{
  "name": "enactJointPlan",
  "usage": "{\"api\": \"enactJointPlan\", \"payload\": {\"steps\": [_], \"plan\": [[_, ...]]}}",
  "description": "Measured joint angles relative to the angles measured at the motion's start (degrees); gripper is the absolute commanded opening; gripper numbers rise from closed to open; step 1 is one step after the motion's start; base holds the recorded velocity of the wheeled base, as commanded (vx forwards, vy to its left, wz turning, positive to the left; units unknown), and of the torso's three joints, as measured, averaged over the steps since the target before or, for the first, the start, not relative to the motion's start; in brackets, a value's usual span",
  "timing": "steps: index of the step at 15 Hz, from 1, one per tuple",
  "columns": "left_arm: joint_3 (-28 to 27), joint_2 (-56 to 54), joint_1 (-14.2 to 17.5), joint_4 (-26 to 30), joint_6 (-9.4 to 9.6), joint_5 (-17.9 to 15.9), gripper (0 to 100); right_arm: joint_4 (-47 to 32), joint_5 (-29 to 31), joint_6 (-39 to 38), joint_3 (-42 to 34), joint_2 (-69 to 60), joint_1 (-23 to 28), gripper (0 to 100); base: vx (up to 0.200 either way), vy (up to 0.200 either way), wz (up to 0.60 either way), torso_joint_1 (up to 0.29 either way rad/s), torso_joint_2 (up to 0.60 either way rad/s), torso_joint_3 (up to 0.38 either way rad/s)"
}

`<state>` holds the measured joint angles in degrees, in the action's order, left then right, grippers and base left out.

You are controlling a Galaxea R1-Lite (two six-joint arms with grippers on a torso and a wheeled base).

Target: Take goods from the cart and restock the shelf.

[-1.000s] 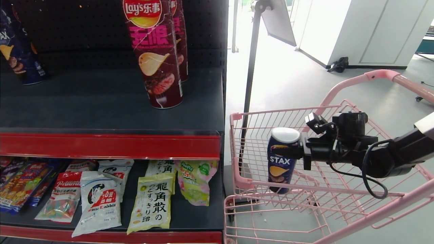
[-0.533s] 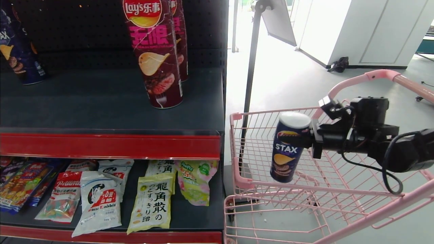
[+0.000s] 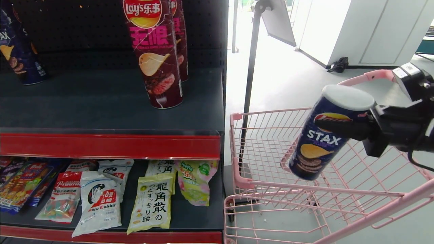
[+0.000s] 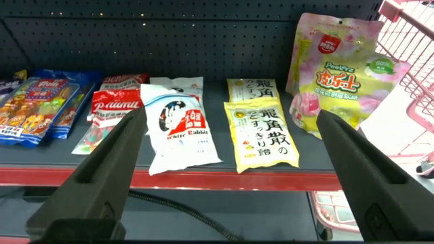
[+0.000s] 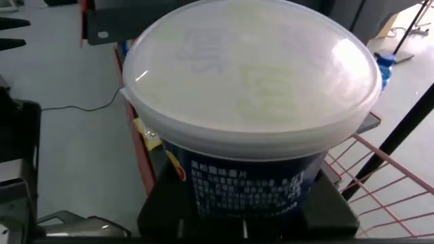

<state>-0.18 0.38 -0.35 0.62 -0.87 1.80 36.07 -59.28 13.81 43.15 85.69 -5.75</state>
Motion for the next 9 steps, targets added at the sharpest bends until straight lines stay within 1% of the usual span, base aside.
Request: {"api": "enactJointPlan", "payload": {"steps": [3, 5, 9], "plan": [[0.0, 0.0, 0.0, 0.0, 0.0, 0.0, 100, -4.3, 0.5, -0.2, -5.1, -5.6, -3.4, 0, 0.0, 0.0, 0.0, 0.0, 0.0, 0.0], [0.0, 0.0, 0.0, 0.0, 0.0, 0.0, 100, -5.0, 3.6, -0.2, -5.8, -7.8, -4.4, 0, 0.0, 0.0, 0.0, 0.0, 0.0, 0.0], [0.0, 0.0, 0.0, 0.0, 0.0, 0.0, 100, -5.0, 5.7, 0.5, -7.2, -9.7, -4.9, 0, 0.0, 0.0, 0.0, 0.0, 0.0, 0.0]]}}
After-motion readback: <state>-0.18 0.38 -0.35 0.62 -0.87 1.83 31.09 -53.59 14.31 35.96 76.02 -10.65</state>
